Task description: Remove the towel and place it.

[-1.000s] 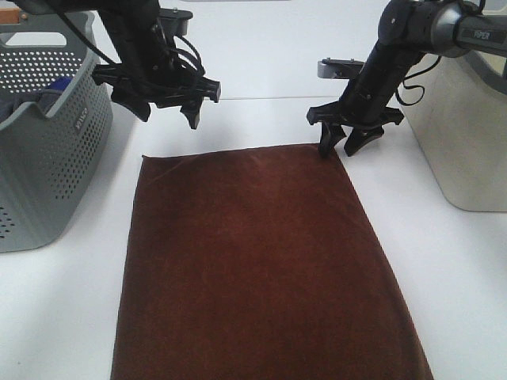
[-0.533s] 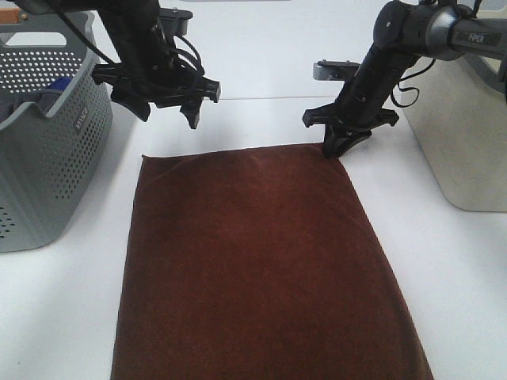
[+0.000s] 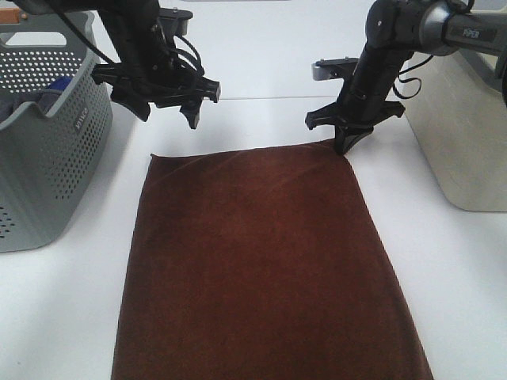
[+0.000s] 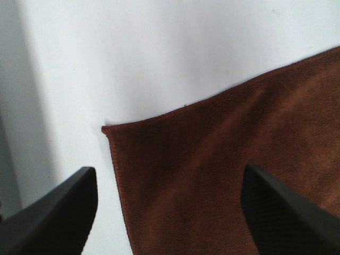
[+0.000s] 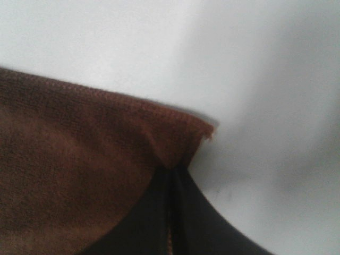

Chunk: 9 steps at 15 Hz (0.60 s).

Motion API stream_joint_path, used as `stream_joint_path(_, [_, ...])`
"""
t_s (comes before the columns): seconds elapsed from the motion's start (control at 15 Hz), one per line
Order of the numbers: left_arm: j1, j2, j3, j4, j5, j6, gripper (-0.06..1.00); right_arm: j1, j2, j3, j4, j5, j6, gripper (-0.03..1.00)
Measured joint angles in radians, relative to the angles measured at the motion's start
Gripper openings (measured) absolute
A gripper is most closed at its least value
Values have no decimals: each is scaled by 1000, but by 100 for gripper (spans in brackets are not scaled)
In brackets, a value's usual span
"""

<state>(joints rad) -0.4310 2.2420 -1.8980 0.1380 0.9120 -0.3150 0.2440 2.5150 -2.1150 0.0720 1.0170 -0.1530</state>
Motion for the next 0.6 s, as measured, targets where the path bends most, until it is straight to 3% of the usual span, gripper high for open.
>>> stream_joint_path(0.6, [5, 73, -12, 45, -7, -32, 63, 0, -50, -38, -87, 23, 57, 0])
